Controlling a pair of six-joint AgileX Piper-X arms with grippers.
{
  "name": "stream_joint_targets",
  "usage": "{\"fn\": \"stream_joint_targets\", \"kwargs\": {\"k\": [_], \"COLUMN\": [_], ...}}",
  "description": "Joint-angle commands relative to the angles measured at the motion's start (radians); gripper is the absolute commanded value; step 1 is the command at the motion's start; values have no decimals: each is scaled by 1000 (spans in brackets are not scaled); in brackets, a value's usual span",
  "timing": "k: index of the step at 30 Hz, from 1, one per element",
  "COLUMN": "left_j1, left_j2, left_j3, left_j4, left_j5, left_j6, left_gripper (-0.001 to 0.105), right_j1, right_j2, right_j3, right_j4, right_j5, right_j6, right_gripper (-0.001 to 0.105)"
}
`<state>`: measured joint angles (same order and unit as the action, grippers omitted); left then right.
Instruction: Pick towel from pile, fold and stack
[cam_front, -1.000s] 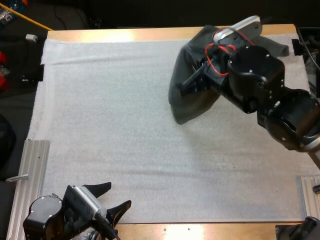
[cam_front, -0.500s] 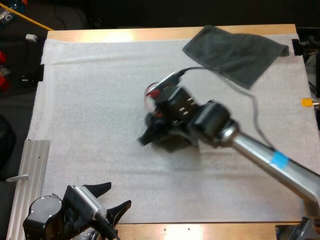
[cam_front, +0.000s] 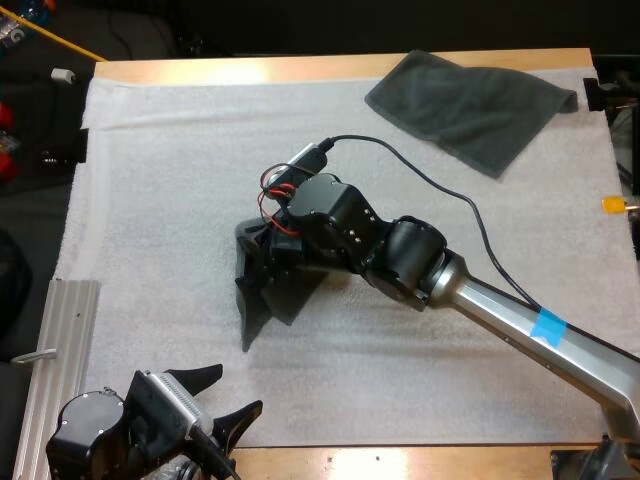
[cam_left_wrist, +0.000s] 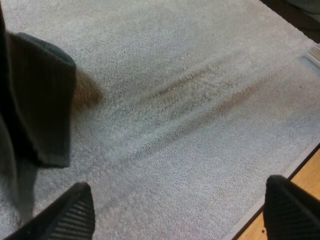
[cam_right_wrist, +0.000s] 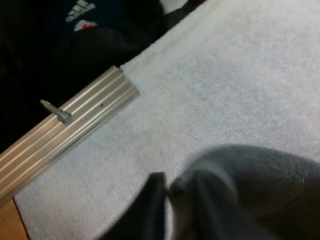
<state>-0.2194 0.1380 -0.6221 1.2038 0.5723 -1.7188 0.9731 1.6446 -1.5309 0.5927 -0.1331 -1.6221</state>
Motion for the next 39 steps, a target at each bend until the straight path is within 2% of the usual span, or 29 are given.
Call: {"fn": "stream_joint_targets", "kwargs": {"k": [1, 2, 3, 4, 5, 8, 10, 16, 25, 27, 32, 35, 39], "left_j1": [-4, -4, -4, -4, -4, -4, -4, -4, -4, -4, -4, -4, -4], "left_j2": [1, 1, 1, 1, 1, 1, 1, 1, 1, 1, 1, 1, 1], "left_j3": [-9, -9, -9, -9, -9, -9, -9, -9, -9, -9, -9, -9, -9], "left_j4": [-4, -4, -4, -4, -4, -4, -4, -4, 4, 15, 90, 119, 147], "left_j5": [7, 7, 7, 7, 7, 7, 7, 7, -9, -57, -301, -370, -448], "left_j6": [-1, -1, -1, -1, -1, -1, -1, -1, -1, -1, -3, -3, -3], "left_gripper": [69, 69, 69, 69, 69, 69, 69, 69, 69, 69, 69, 69, 69], "right_j1": [-4, -4, -4, -4, -4, -4, -4, -4, -4, -4, -4, -4, -4], "right_j2": [-12, -12, -12, -12, -12, -12, -12, -12, -11, 1, 79, 132, 184], "right_j3": [-9, -9, -9, -9, -9, -5, 15, 118, 292, 308, 309, 309, 309], "right_j4": [24, 43, 60, 91, 123, 225, 257, 246, 115, 93, 37, -8, -36], "right_j5": [2, 2, 5, 27, 59, 169, 204, 205, 148, 140, 80, 20, 16], "right_j6": [-12, -22, -22, -23, -26, -48, -73, -73, 50, 101, 220, 296, 387], "right_gripper": [45, 59, 64, 75, 79, 79, 74, 60, 59, 59, 59, 59, 59]}}
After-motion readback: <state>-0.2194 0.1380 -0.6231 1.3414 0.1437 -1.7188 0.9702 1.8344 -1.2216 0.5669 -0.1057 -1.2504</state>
